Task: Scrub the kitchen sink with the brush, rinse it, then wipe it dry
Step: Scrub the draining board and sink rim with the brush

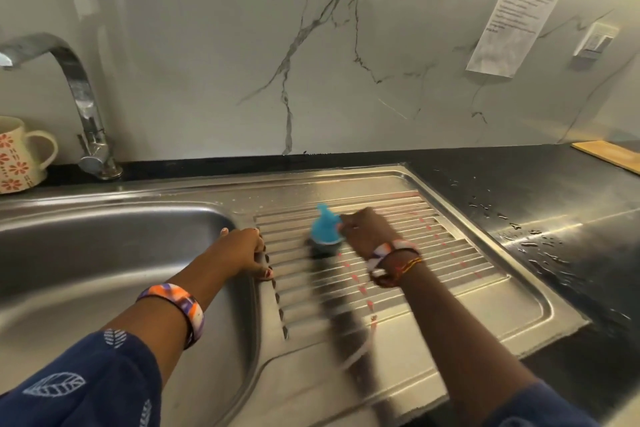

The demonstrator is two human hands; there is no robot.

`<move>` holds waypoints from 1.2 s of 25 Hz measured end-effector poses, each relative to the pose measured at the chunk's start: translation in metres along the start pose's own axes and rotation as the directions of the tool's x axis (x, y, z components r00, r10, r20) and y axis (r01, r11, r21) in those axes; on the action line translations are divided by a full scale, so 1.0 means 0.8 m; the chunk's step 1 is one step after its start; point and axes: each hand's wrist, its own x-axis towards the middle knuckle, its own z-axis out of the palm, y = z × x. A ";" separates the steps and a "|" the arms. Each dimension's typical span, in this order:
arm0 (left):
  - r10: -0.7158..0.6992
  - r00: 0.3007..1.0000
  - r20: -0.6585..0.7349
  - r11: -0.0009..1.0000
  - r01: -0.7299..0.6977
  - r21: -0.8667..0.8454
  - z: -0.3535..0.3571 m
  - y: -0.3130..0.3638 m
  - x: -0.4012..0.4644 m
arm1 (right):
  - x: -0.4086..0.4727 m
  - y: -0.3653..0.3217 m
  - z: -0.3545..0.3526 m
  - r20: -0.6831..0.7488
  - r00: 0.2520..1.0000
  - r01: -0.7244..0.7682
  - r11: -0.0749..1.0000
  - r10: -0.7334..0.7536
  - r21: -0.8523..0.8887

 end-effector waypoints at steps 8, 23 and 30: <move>-0.017 0.999 0.031 0.999 0.016 0.036 0.017 -0.009 -0.007 | 0.002 0.064 -0.044 -0.108 0.972 -0.215 0.975 0.208 -0.054; -0.029 0.999 0.021 0.954 0.021 0.300 -0.006 0.016 0.001 | -0.029 0.049 -0.002 -0.189 0.976 -0.105 0.994 0.109 0.030; -0.060 0.997 0.053 0.975 0.047 0.219 0.002 0.007 0.005 | -0.015 0.078 -0.032 -0.193 0.956 -0.216 0.976 0.219 0.038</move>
